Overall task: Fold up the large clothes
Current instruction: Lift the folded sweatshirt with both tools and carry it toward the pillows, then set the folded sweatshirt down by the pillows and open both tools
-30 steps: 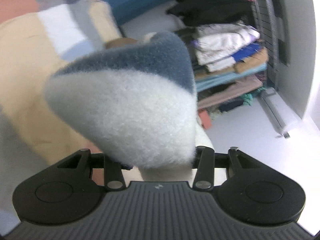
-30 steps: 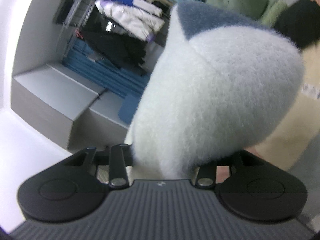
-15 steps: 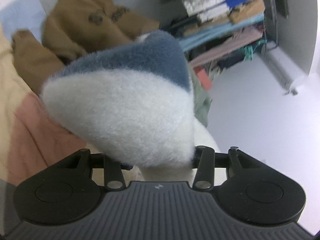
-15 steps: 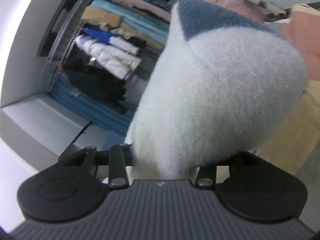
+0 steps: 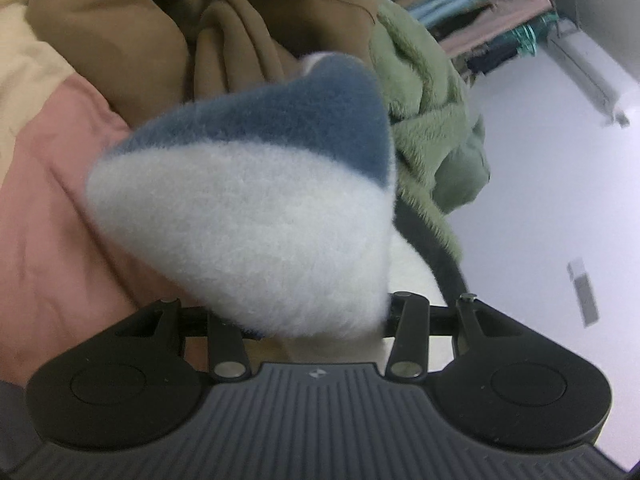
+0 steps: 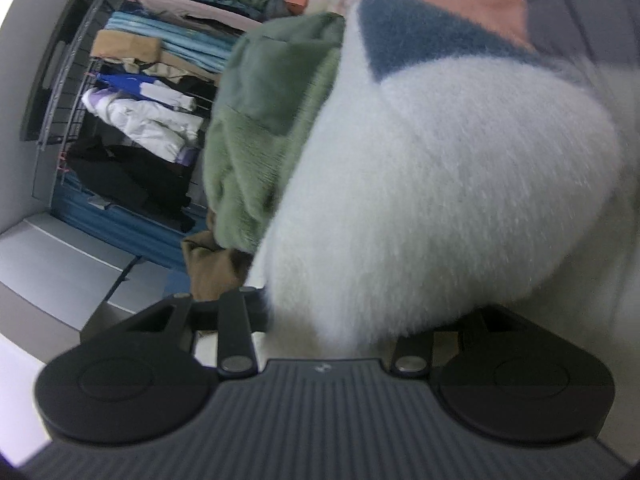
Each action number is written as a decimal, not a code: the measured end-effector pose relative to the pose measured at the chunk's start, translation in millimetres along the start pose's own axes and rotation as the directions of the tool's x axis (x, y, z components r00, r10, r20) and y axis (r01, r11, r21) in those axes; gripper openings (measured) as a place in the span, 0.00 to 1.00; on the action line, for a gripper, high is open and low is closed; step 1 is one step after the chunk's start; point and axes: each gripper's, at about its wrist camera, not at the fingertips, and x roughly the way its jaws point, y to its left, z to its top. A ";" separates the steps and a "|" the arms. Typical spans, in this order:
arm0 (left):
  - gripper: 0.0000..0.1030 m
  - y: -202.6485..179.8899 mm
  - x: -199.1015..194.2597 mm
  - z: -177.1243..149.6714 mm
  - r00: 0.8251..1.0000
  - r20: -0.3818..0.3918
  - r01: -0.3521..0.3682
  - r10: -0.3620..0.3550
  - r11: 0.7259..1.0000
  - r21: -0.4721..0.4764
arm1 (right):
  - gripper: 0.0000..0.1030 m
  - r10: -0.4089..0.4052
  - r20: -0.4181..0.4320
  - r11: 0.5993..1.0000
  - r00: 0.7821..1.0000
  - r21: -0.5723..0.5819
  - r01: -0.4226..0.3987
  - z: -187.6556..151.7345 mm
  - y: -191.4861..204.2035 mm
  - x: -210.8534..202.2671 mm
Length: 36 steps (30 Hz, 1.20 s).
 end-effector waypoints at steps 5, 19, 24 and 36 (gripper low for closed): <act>0.49 7.5 4.1 -6.8 1.000 0.012 0.006 -0.007 1.000 0.026 | 0.46 0.046 0.019 0.999 0.999 0.025 -0.046 -7.4 -13.6 1.5; 0.83 -8.8 -31.9 -28.3 0.996 0.029 -0.088 0.084 0.988 0.131 | 0.67 -0.045 0.026 0.996 0.999 0.076 0.043 -21.7 -13.2 -24.7; 0.83 -38.9 -73.1 -34.5 0.985 0.076 -0.167 0.152 0.946 0.278 | 0.67 -0.124 0.062 0.991 0.990 0.052 0.121 -24.6 1.6 -67.2; 0.82 -157.4 -213.6 -52.5 0.972 0.236 -0.153 0.018 0.809 0.567 | 0.67 -0.030 0.155 0.958 0.987 -0.278 0.073 -40.4 147.0 -168.5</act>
